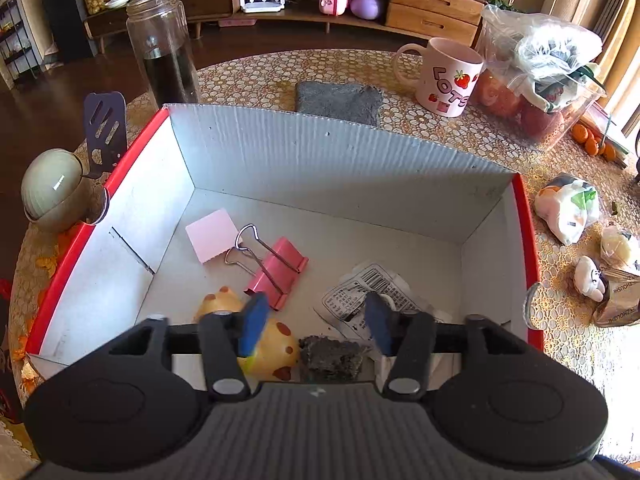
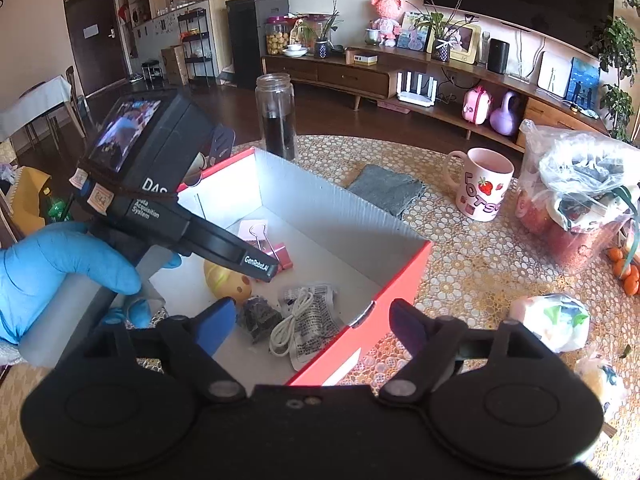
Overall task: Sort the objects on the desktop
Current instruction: 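Open left tool to drop the clip while right tool releases the cable in the box, then withdraw both open tools from the box back over the table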
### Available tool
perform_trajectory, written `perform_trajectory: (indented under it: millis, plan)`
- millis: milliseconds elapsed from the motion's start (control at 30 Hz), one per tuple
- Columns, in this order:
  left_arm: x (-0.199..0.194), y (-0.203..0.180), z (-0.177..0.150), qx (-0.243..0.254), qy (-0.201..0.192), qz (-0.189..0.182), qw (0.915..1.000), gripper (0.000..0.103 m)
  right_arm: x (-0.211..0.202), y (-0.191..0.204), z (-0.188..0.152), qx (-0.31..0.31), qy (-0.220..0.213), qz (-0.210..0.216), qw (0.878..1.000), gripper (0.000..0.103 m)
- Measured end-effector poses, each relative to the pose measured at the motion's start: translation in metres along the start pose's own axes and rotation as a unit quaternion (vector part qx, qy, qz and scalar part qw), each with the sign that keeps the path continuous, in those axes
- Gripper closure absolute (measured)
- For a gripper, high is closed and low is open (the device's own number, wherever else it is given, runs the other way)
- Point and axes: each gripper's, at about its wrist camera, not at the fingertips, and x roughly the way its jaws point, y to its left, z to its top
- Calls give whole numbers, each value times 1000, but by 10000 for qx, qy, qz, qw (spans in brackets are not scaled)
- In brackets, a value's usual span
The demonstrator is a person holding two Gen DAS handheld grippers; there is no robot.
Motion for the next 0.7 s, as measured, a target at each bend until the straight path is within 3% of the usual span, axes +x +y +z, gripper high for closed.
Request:
perform_trajectory:
  millis: [400, 500, 700]
  plan:
    - [-28, -29, -19, -70, -241, 87, 9996, 27, -73, -41, -36, 237, -493, -230, 9982, 13]
    - [-37, -41, -25, 20, -416, 210, 9989, 19, -85, -53, -46, 300, -562, -378, 9973, 12]
    - [-53, -63, -35, 67, -595, 152, 9981, 15, -104, -86, -73, 659, -652, -502, 9944, 12]
